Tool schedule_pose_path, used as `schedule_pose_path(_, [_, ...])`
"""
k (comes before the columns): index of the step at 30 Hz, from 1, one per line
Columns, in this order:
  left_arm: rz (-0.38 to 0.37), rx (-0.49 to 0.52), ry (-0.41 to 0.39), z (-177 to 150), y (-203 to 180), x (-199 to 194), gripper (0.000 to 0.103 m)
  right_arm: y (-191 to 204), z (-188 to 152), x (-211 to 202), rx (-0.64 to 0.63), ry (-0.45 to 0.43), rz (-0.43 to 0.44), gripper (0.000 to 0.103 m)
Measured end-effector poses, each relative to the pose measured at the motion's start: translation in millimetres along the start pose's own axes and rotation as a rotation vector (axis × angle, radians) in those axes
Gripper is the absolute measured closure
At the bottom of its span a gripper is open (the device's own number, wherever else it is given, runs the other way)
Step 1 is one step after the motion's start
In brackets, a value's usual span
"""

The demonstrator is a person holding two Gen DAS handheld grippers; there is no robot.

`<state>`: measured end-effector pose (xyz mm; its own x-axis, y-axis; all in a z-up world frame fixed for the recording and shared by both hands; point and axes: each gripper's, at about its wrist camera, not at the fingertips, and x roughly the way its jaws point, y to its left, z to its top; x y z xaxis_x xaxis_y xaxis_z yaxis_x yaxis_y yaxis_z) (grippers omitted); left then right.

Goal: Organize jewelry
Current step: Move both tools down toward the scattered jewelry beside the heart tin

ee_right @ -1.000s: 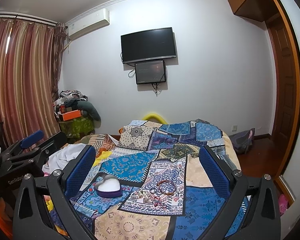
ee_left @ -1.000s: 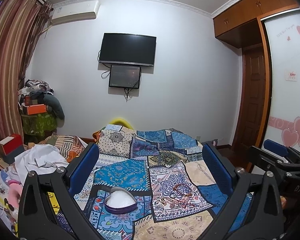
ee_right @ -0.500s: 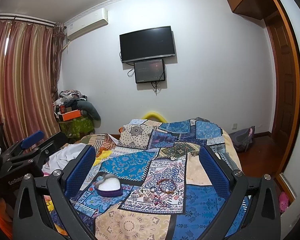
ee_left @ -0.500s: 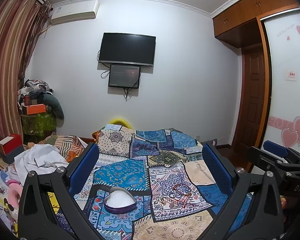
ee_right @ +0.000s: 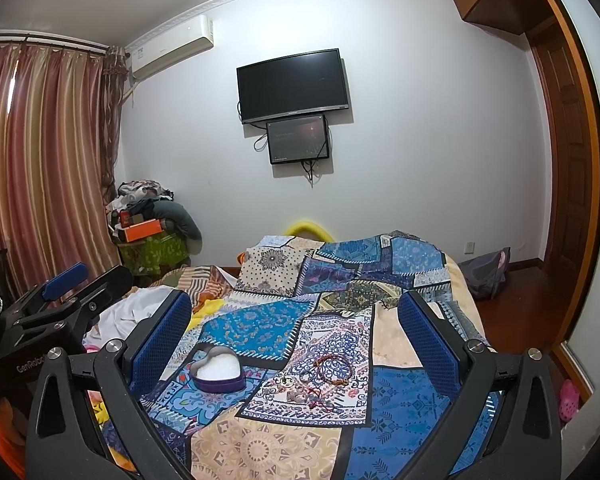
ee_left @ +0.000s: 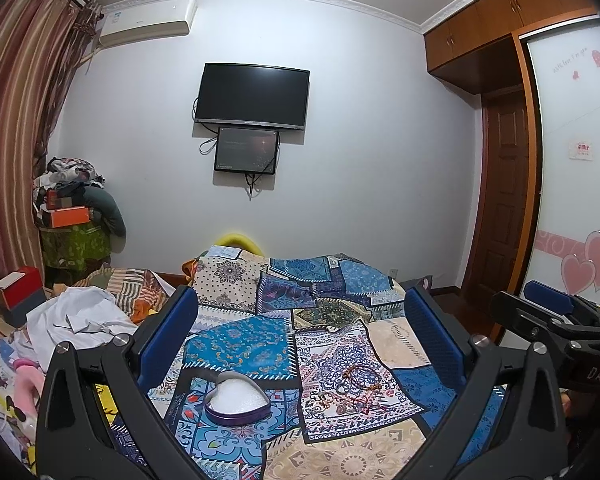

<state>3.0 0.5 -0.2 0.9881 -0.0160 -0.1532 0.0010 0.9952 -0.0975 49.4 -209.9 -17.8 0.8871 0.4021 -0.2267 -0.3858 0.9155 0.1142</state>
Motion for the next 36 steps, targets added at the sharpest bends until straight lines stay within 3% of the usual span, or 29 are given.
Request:
schedule_pose_path(14, [0.01,-0.002,0.032,-3,2,16,0.0,-7,-3,12,0.011,0.022,-0.008,0.001])
schedule_pose_path(23, [0.043,-0.003,0.118,-20,9,54,0.0,-33,-16,40,0.029,0.099,-0.098,0.001])
schedule_pose_path(29, [0.095,0.05,0.231,-48,10,94,0.0,-58,-30,64,0.07,0.193,-0.149,0.001])
schedule_pose_path(36, [0.037,0.091,0.43,-94,6,138,0.0,-70,-51,89,0.048,0.31,-0.158,0.001])
